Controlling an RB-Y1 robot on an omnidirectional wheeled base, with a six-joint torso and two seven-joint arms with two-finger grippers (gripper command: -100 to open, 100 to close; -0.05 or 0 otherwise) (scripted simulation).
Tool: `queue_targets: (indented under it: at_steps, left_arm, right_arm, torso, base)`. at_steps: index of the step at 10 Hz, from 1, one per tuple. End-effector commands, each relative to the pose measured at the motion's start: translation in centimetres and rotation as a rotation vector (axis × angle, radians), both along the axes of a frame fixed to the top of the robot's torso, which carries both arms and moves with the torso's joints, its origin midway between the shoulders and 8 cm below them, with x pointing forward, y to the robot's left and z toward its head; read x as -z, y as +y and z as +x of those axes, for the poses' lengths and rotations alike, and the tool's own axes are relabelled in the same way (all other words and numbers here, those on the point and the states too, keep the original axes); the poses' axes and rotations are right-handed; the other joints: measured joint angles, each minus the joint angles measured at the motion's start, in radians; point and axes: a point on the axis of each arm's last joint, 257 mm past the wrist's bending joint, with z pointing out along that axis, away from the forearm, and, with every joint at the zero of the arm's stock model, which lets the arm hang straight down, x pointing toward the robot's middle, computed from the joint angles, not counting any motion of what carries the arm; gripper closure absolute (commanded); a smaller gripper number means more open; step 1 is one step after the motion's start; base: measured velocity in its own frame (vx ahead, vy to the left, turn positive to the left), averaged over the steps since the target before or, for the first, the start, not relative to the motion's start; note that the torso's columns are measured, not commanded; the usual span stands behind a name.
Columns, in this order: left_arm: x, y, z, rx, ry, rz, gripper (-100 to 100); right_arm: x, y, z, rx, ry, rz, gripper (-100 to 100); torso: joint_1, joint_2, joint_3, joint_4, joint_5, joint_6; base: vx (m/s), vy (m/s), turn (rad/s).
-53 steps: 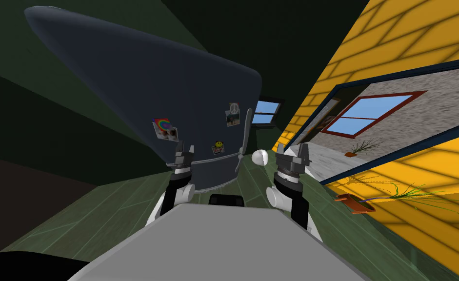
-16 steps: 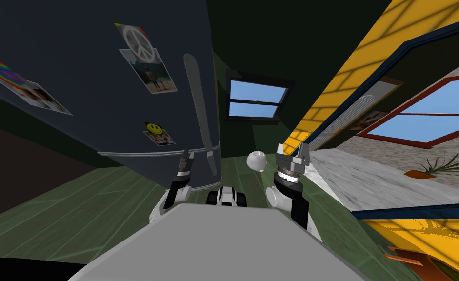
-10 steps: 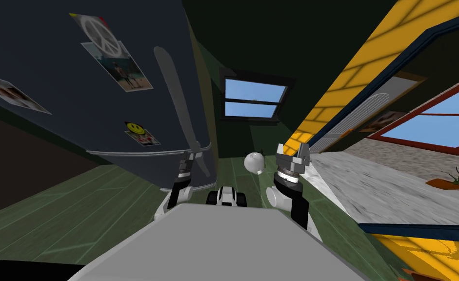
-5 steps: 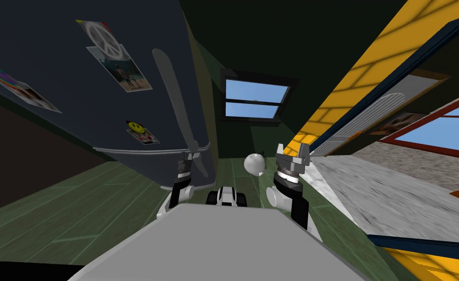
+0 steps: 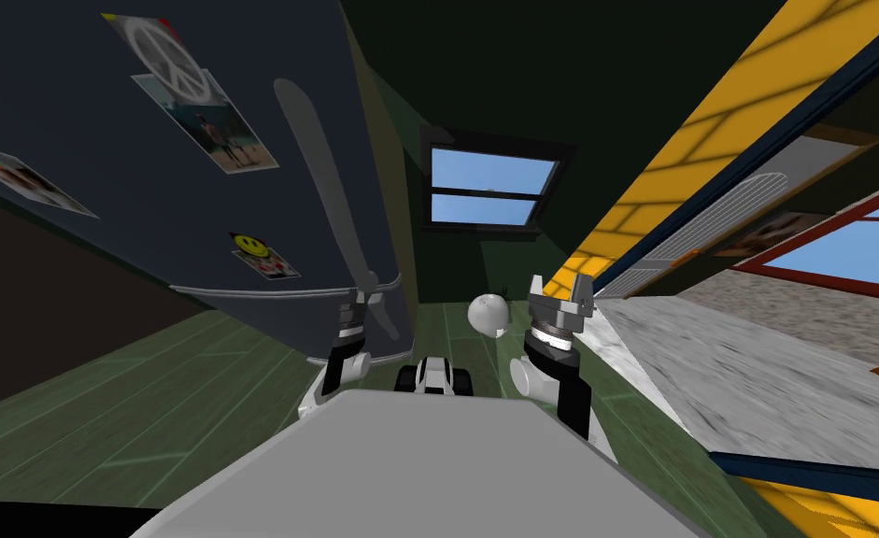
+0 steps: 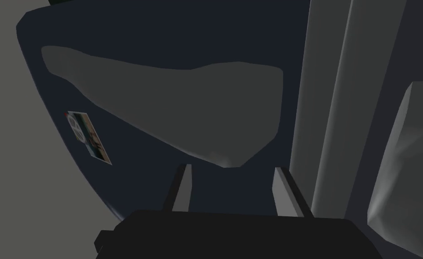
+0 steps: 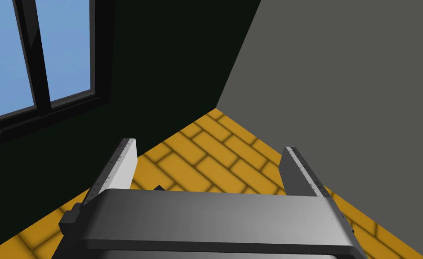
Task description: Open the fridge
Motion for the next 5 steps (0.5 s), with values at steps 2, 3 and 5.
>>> queue_targets:
  at_steps: [2, 3, 5]
  left_arm:
    - [1.52, -0.55, -0.61, 0.001, 0.001, 0.006, 100]
    - [1.23, -0.45, -0.43, 0.001, 0.002, 0.004, 100]
    - [0.62, -0.26, -0.34, 0.017, 0.005, 0.052, -100]
  right_arm:
    - [0.0, 0.0, 0.0, 0.0, 0.0, 0.0, 0]
    - [0.0, 0.0, 0.0, 0.0, 0.0, 0.0, 0]
    - [0.0, 0.0, 0.0, 0.0, 0.0, 0.0, 0]
  torso:
    - [0.0, -0.003, -0.002, 0.0, -0.001, 0.0]
    - [0.0, -0.003, -0.002, 0.0, -0.001, -0.001]
    - [0.001, -0.004, -0.003, 0.0, -0.001, -0.001]
  base:
    - [-0.042, -0.014, -0.023]
    - [-0.016, -0.006, -0.004]
    - [-0.004, -0.008, -0.003]
